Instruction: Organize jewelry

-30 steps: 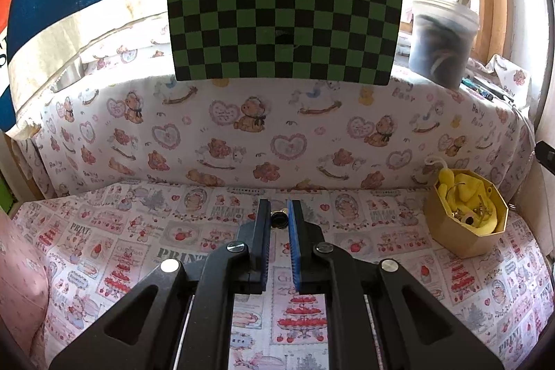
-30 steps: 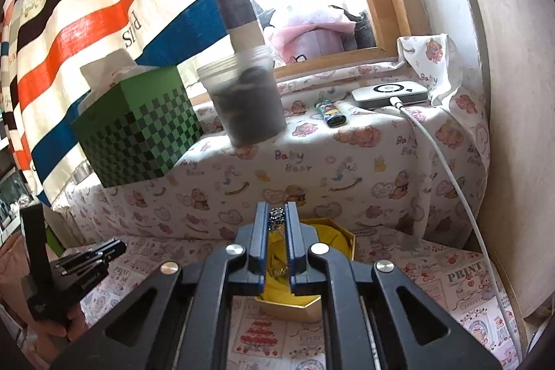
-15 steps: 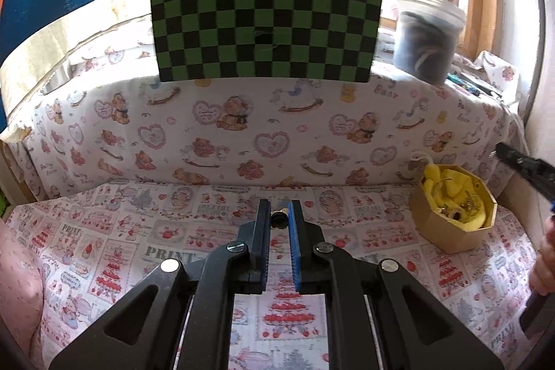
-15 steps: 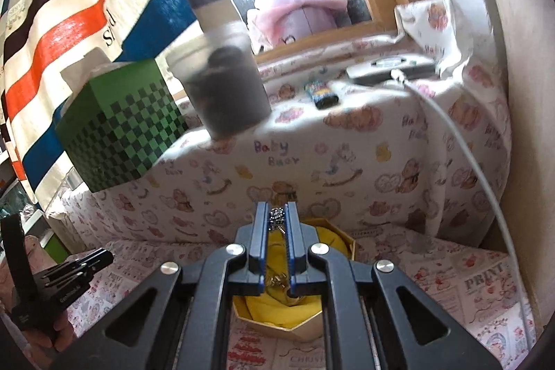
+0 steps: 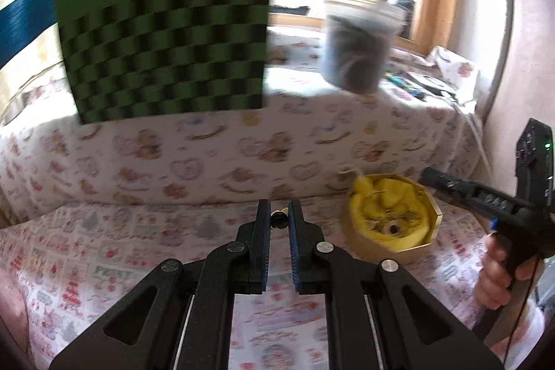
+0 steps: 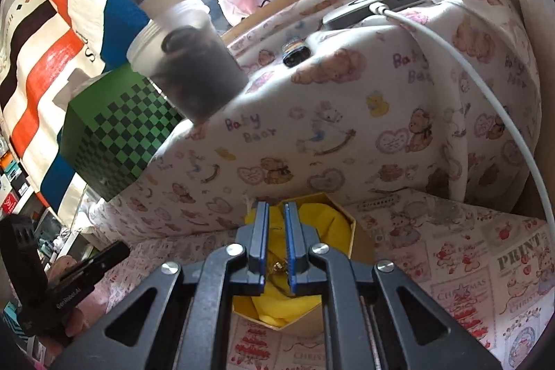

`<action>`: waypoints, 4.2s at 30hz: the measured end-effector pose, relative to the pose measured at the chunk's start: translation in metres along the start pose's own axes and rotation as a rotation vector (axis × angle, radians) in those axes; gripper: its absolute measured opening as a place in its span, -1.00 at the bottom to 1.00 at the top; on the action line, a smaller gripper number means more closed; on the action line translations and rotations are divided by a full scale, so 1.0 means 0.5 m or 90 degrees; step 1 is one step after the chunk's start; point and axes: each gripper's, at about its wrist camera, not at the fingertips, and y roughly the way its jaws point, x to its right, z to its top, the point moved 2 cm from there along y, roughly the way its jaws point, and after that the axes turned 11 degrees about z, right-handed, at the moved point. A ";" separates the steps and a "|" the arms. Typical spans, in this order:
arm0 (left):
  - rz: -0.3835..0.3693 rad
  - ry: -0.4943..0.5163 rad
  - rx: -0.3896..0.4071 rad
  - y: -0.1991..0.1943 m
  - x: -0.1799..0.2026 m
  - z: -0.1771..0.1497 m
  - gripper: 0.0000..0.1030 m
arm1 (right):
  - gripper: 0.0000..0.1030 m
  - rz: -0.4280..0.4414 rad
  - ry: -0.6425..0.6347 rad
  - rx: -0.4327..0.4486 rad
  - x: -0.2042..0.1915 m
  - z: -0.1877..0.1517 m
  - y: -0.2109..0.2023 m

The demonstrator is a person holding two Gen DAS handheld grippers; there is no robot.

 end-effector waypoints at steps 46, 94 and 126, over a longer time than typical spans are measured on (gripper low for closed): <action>0.015 0.036 0.208 -0.194 0.046 0.059 0.36 | 0.06 -0.090 -0.167 0.154 -0.155 0.019 -0.171; 0.150 -0.057 0.233 -0.075 -0.133 -0.125 0.99 | 1.00 -0.199 -0.333 0.126 -0.201 -0.155 -0.058; 0.131 -0.046 0.232 -0.083 -0.128 -0.126 0.99 | 1.00 -0.208 -0.326 0.131 -0.200 -0.154 -0.064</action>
